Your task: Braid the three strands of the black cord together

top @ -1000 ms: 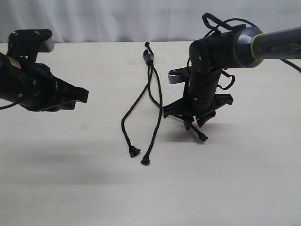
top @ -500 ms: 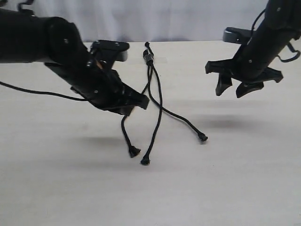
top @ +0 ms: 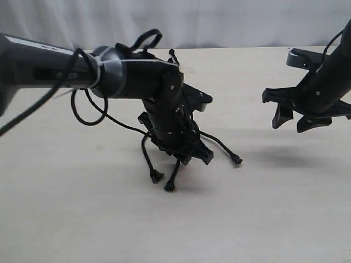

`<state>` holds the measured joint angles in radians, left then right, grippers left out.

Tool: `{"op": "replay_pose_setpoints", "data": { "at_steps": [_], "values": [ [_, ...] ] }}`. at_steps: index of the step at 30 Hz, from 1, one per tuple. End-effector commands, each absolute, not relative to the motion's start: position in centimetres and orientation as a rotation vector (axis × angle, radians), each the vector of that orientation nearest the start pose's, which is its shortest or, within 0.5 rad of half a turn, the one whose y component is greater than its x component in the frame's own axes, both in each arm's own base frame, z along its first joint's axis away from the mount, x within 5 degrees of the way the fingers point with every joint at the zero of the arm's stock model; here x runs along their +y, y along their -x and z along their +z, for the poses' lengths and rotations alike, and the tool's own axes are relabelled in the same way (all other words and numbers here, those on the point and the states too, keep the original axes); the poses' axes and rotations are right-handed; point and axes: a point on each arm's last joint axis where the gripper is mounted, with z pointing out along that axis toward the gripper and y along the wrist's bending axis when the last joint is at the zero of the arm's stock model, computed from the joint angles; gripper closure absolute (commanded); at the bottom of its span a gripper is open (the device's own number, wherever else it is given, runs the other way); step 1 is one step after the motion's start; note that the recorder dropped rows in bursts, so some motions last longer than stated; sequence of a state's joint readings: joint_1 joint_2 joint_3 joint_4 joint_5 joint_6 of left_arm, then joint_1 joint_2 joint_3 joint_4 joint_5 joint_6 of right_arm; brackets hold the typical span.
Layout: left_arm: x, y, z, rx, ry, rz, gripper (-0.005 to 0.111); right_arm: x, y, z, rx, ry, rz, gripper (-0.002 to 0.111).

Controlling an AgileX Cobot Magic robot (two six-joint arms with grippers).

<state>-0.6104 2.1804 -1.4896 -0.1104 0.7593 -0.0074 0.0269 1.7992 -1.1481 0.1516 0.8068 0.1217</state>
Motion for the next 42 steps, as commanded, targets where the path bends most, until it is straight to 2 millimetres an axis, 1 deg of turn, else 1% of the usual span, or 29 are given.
{"op": "replay_pose_setpoints", "data": {
  "at_steps": [1, 3, 4, 5, 6, 7, 8, 10, 12, 13, 14, 15, 17, 19, 22, 25, 27, 29, 32, 34, 36, 42],
  "values": [
    [-26.0, -35.1, 10.3, 2.880, -0.805, -0.153, 0.066, 1.8, -33.7, 18.0, 2.925, -0.266, 0.193, 0.056],
    [-26.0, -35.1, 10.0, 2.883, -0.808, -0.148, 0.069, 1.7, -33.6, 17.8, 2.928, -0.262, 0.192, 0.056],
    [-26.0, -35.1, 10.0, 2.885, -0.808, -0.148, 0.081, 1.7, -33.6, 17.8, 2.928, -0.255, 0.191, 0.056],
    [-26.0, -35.1, 10.0, 2.885, -0.808, -0.148, 0.087, 1.7, -33.6, 17.8, 2.928, -0.255, 0.191, 0.057],
    [-26.0, -35.0, 10.0, 2.893, -0.809, -0.147, 0.104, 1.7, -33.6, 17.8, 2.928, -0.250, 0.190, 0.057],
    [-26.0, -35.0, 10.0, 2.894, -0.809, -0.146, 0.107, 1.7, -33.6, 17.8, 2.928, -0.246, 0.190, 0.057],
    [-26.1, -35.1, 10.5, 2.908, -0.813, -0.144, 0.107, 1.7, -33.6, 17.8, 2.929, -0.239, 0.189, 0.057],
    [-26.5, -35.5, 12.2, 2.931, -0.827, -0.137, 0.107, 1.8, -33.7, 17.8, 2.926, -0.243, 0.193, 0.057],
    [-26.8, -36.3, 14.9, 2.891, -0.867, -0.124, 0.107, 2.0, -33.8, 17.8, 2.915, -0.233, 0.231, 0.057],
    [-26.4, -36.8, 16.4, 2.850, -0.889, -0.066, 0.107, 2.1, -33.8, 17.9, 2.913, -0.224, 0.254, 0.057],
    [-25.7, -37.1, 17.1, 2.821, -0.907, 0.003, 0.107, 2.2, -33.8, 17.9, 2.912, -0.223, 0.259, 0.057],
    [-24.6, -37.6, 17.8, 2.808, -0.908, 0.088, 0.107, 2.2, -33.8, 17.9, 2.912, -0.223, 0.259, 0.057],
    [-23.0, -38.1, 18.1, 2.839, -0.889, 0.160, 0.107, 2.2, -33.8, 17.9, 2.912, -0.219, 0.258, 0.057],
    [-21.4, -38.7, 18.1, 2.886, -0.844, 0.188, 0.107, 2.2, -33.8, 17.9, 2.912, -0.212, 0.257, 0.057],
    [-18.9, -39.7, 18.0, 2.940, -0.737, 0.166, 0.107, 2.2, -33.8, 17.9, 2.911, -0.213, 0.257, 0.057],
    [-17.1, -40.6, 17.8, 2.959, -0.669, 0.165, 0.107, 2.2, -33.8, 17.9, 2.911, -0.204, 0.258, 0.057],
    [-16.1, -40.9, 17.0, 2.970, -0.637, 0.166, 0.107, 2.3, -33.8, 17.9, 2.909, -0.199, 0.260, 0.057],
    [-15.4, -41.0, 15.8, 3.001, -0.623, 0.171, 0.107, 2.3, -33.8, 17.9, 2.907, -0.203, 0.273, 0.057],
    [-15.1, -40.5, 13.3, 3.055, -0.638, 0.184, 0.107, 2.6, -33.8, 18.0, 2.900, -0.181, 0.316, 0.057],
    [-15.4, -40.2, 12.1, 3.068, -0.631, 0.150, 0.107, 2.8, -33.9, 18.0, 2.889, -0.177, 0.344, 0.057],
    [-15.7, -40.1, 11.6, 3.083, -0.598, 0.087, 0.107, 2.8, -34.0, 18.0, 2.885, -0.178, 0.351, 0.057],
    [-16.8, -40.0, 10.8, 3.105, -0.489, -0.093, 0.107, 2.8, -34.0, 18.1, 2.877, -0.181, 0.351, 0.057]
  ]
}}
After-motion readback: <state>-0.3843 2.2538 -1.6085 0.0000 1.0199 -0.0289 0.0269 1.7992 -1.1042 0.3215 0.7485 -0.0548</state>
